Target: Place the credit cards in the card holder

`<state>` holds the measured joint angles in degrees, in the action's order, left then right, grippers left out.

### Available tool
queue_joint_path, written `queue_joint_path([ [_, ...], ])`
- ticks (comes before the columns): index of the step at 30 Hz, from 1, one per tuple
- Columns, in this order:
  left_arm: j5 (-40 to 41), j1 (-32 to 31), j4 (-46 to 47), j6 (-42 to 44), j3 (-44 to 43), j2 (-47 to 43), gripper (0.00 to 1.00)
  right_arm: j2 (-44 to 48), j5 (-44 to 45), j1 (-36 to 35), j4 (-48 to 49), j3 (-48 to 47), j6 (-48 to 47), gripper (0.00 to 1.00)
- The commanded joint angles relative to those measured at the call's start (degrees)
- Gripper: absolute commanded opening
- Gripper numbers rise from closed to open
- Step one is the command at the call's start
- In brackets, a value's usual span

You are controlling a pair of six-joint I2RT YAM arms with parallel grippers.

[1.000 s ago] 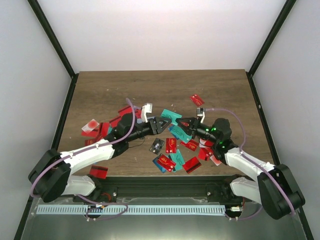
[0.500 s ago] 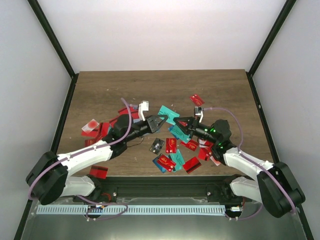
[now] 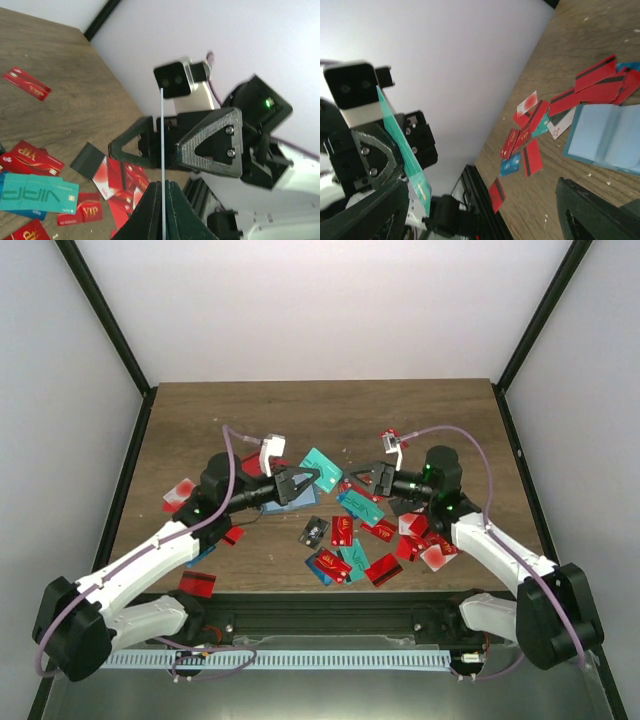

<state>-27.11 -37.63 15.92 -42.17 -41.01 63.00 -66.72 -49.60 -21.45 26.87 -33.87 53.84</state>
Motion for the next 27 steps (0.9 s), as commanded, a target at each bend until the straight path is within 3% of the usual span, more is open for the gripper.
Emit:
queue_joint_path([
  [1, -12.2, 0.97, -10.86, 6.99, -2.82, -0.56, 0.04, -0.2, -11.61, 0.04, -9.79, -5.67, -14.44, 0.81],
  [8, -17.42, 0.98, -14.55, 8.78, -5.04, 0.1, 0.04, 0.01, -16.46, -4.01, -15.11, -10.03, -20.18, 0.74],
  [11, -18.59, 0.98, -15.06, 9.23, -5.83, 0.32, 0.04, -0.18, -16.33, -5.78, -16.36, -11.11, -20.9, 0.6],
  [20, -16.57, 0.98, -18.75, 11.87, -6.62, 1.22, 0.06, -1.12, -14.79, -6.19, -17.04, -11.15, -20.8, 0.06],
  [22, -14.01, 0.98, -19.85, 12.65, -6.73, 1.33, 0.2, -2.27, -12.15, -6.15, -18.15, -11.08, -20.39, 0.01],
  [24, -7.31, 1.17, -23.16, 14.34, -7.17, 1.54, 0.49, -4.4, -7.03, -6.15, -19.63, -11.2, -19.03, 0.01],
  [25, -2.61, 1.3, -25.39, 15.07, -7.56, 1.74, 0.57, -6.0, -4.63, -6.16, -20.31, -11.28, -17.99, 0.01],
  [27, 6.97, 2.05, -29.73, 15.93, -7.98, 2.7, 0.61, -9.72, -1.46, -6.26, -20.5, -11.46, -15.92, 0.01],
])
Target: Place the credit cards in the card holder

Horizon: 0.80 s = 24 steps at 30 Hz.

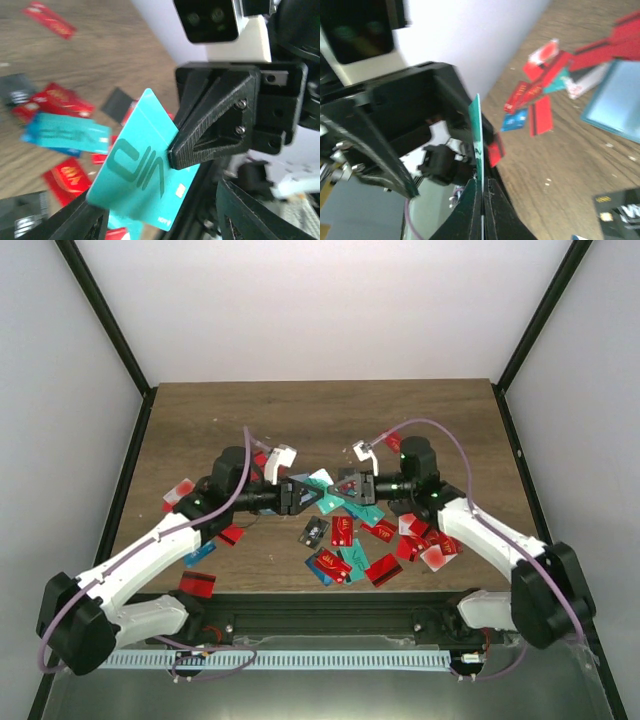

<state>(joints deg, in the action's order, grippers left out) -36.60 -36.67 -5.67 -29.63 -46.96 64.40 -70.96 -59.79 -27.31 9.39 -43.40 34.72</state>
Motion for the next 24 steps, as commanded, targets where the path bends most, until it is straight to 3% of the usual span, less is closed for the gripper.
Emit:
queue_joint_path([
  [1, 20.44, 1.66, -9.61, 3.46, -2.0, 1.98, 0.61, -7.33, 9.91, -0.54, -2.91, -2.2, 3.99, 0.01],
  [4, 26.8, 4.56, -11.34, 3.46, -1.12, 4.78, 0.53, -13.16, 11.71, -1.61, -2.37, -4.98, 4.74, 0.01],
  [8, 29.12, 8.08, -11.23, 2.88, -0.34, 8.95, 0.35, -21.13, 12.34, -3.1, -3.76, -11.21, 4.0, 0.01],
  [15, 35.09, 10.99, -12.49, 2.73, -1.57, 15.0, 0.17, -33.88, 12.38, -4.06, -8.34, -21.41, 1.46, 0.01],
  [24, 35.01, 14.6, -11.32, 3.3, -0.63, 21.16, 0.1, -41.96, 13.83, -5.36, -12.91, -29.21, -1.63, 0.01],
])
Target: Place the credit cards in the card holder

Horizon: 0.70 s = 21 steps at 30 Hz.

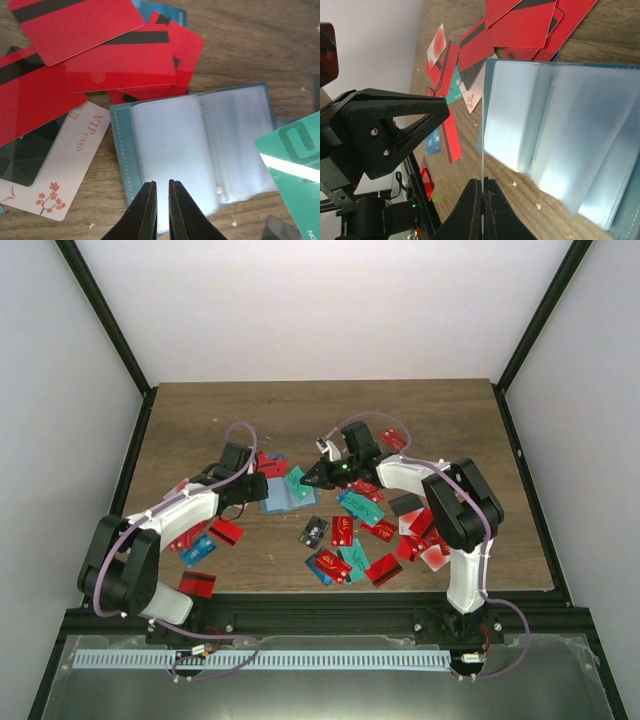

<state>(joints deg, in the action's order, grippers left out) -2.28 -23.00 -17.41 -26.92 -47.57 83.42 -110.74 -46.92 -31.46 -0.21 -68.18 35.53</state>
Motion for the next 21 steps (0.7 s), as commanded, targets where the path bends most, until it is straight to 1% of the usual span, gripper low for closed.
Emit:
queue_joint_path([
  [1, 0.58, 1.13, 0.77, 0.63, 0.08, 2.83, 0.1, -2.79, 1.2, -1.21, -3.65, -4.91, -2.66, 0.01],
  [9, -0.16, 1.94, 2.16, 1.27, 0.29, 6.36, 0.08, -7.11, 2.57, -1.47, -6.09, -7.5, -3.89, 0.01],
  [21, -0.88, 2.46, 3.07, 1.52, 1.01, 7.94, 0.07, -10.32, 2.31, -2.33, -6.28, -9.71, -3.98, 0.01],
])
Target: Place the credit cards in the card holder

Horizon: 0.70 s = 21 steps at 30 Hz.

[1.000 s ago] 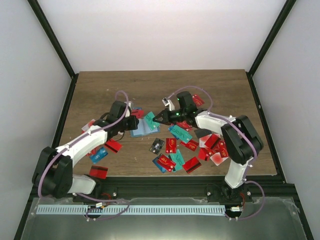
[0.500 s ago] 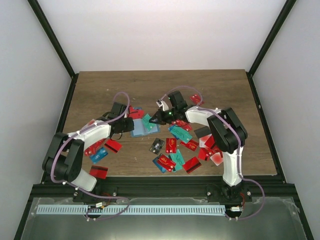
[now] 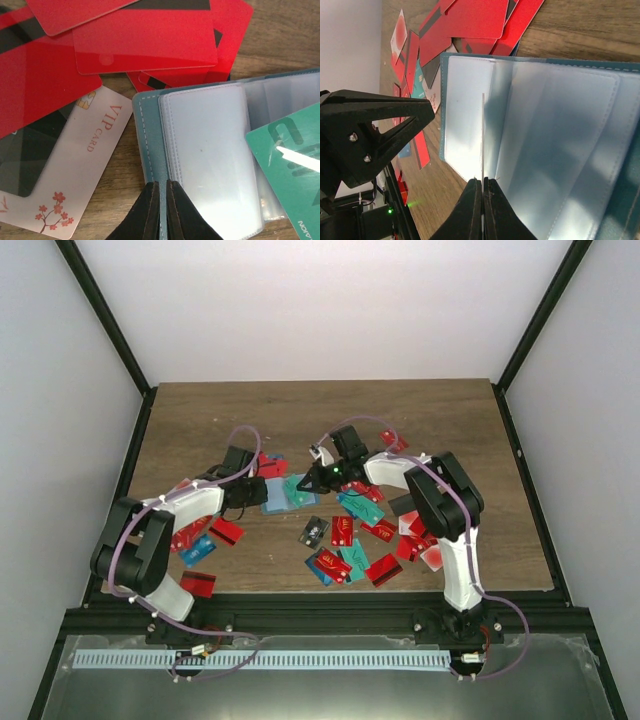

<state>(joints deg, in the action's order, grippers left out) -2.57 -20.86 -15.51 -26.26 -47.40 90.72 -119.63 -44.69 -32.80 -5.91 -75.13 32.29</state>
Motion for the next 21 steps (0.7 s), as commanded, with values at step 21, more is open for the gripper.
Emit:
queue_joint_path([
  [21, -1.23, 0.45, 3.09, 1.22, 2.67, 2.75, 0.04, 3.7, 2.32, -0.95, 0.7, 1.07, 0.39, 0.01],
])
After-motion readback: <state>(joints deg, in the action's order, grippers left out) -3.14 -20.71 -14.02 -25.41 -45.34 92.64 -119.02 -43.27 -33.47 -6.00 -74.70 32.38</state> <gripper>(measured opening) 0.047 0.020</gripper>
